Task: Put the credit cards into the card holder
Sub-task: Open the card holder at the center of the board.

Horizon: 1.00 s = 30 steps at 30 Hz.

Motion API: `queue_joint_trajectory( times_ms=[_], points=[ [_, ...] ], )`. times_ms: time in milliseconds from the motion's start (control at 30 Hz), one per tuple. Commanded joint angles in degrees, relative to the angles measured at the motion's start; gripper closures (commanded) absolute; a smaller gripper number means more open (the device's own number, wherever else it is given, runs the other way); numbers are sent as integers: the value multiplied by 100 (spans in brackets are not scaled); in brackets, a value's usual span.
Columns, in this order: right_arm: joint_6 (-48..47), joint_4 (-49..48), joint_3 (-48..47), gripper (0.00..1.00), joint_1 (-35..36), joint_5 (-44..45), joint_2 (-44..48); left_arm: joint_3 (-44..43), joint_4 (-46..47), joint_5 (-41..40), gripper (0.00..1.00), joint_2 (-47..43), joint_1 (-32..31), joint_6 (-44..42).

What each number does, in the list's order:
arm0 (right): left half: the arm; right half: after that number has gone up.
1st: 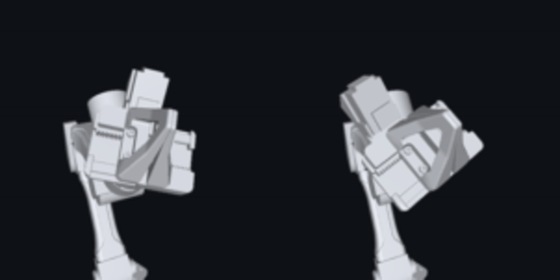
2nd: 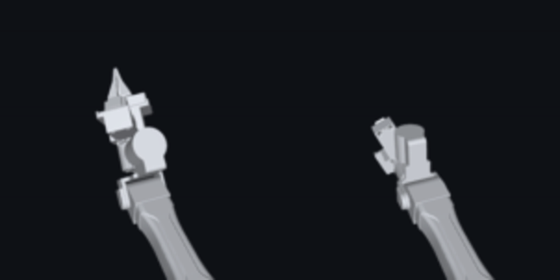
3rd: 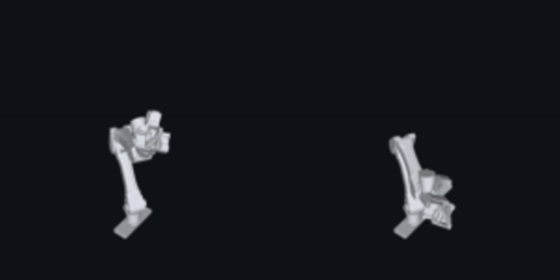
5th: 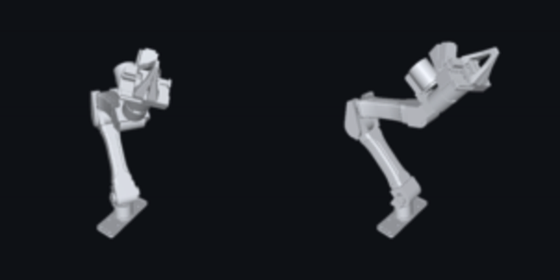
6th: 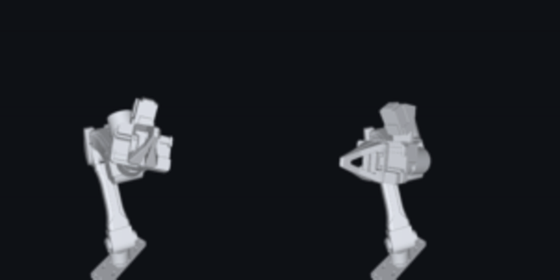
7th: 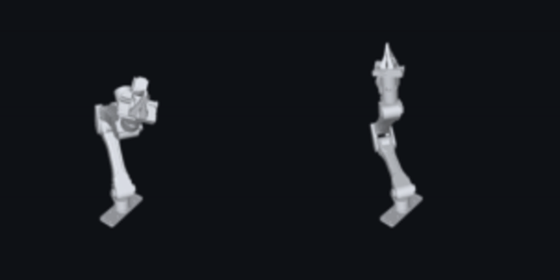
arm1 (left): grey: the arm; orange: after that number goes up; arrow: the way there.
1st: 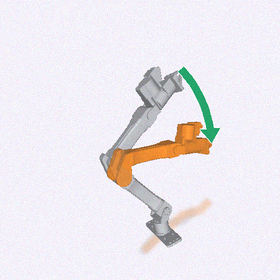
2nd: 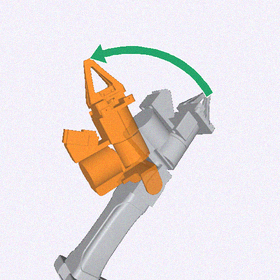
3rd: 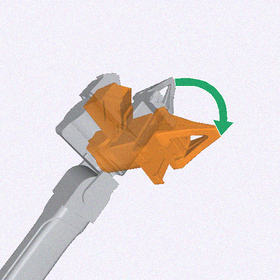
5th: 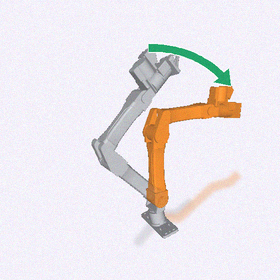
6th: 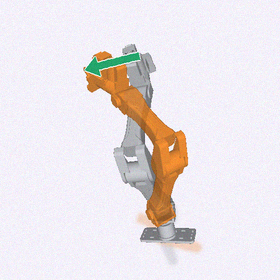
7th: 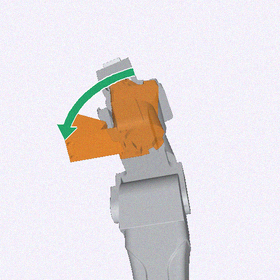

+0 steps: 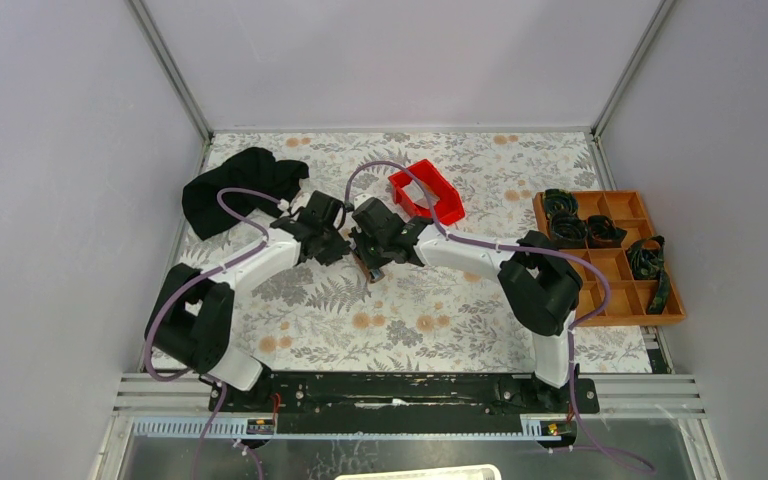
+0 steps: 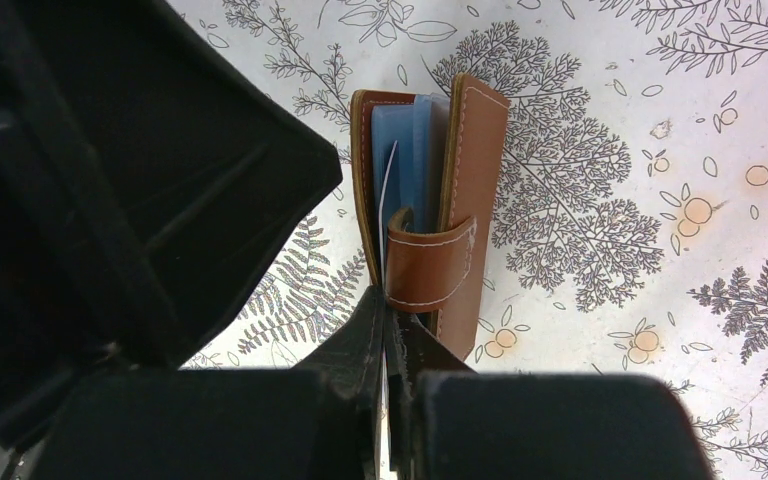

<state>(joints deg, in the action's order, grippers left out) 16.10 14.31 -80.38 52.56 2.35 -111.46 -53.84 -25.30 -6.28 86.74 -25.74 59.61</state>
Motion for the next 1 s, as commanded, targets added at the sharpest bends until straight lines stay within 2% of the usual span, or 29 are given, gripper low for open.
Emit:
queue_joint_trajectory(
  times_ms=[0,967],
  points=[
    [-32,479,197,100,58,71,21,-158,-14,-432,70,131,18,189],
    [-20,477,257,100,56,37,37,-110,481,-387,65,173,16,639]
  ],
)
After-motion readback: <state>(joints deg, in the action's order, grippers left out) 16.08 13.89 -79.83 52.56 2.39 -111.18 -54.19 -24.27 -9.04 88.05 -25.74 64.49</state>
